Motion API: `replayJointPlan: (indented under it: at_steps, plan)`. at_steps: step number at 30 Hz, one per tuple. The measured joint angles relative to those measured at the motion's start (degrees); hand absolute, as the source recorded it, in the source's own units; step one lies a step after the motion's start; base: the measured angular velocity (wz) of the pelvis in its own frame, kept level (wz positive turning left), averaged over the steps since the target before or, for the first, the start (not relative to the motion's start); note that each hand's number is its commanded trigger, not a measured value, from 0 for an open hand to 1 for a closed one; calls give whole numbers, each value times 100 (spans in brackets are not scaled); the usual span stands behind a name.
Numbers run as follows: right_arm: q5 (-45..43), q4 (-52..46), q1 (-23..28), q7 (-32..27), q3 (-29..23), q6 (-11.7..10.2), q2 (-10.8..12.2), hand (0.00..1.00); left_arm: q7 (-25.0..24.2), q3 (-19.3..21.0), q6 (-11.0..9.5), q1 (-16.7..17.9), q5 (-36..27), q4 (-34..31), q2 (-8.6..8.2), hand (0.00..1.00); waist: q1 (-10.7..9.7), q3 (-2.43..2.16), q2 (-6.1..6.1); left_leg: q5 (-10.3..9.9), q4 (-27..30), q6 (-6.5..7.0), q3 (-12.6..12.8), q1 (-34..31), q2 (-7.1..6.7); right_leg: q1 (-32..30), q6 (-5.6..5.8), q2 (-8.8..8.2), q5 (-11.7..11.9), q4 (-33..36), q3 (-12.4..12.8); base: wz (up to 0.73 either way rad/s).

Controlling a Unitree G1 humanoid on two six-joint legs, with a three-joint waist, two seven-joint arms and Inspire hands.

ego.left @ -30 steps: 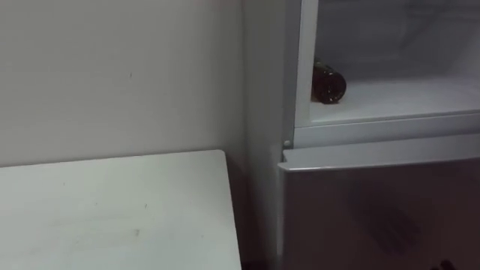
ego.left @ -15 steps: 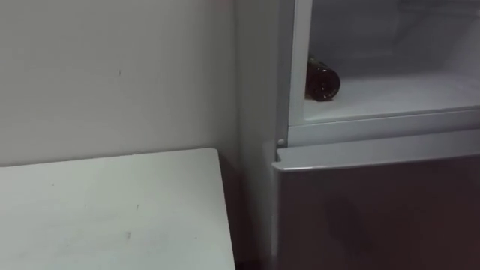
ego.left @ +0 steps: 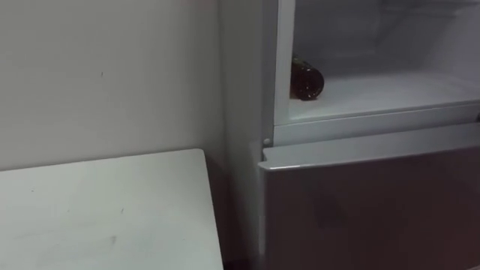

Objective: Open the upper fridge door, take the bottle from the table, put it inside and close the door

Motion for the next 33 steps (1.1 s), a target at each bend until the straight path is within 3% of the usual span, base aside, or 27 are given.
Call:
replayJointPlan:
  at_steps: [3,11,18,23,33]
  plan:
    - [190,-14,-12,-180,5,-1,5,0,-1,-16,-10,-6,-1,-96,24,0,-23,0,-59,5,-36,-6,46,30,-4,0,1,8,-5,1,47,-6]
    - [208,-499,-337,-891,-233,-20,71,0,18,-11,-116,-276,31,-91,243,0,-111,58,-261,1,-41,-4,98,12,-9,-2,2,11,-5,0,61,-2]
    - [89,-1871,-446,-1590,-740,-59,7,0,7,3,-118,-216,16,-270,251,0,-123,51,-227,0,-42,-1,97,27,-17,-23,5,7,-5,3,66,0]
    - [228,-2323,-639,-1938,-1102,-251,-356,0,-1,33,-119,-151,140,-310,248,0,-109,39,-227,1,-41,-2,112,-57,-12,-99,5,11,-4,7,69,0]
    - [428,-3235,-718,-2611,-1826,-417,-425,0,4,316,-120,20,217,-435,235,0,-125,25,-220,1,-54,-3,117,6,-14,-76,7,5,-19,92,59,0]
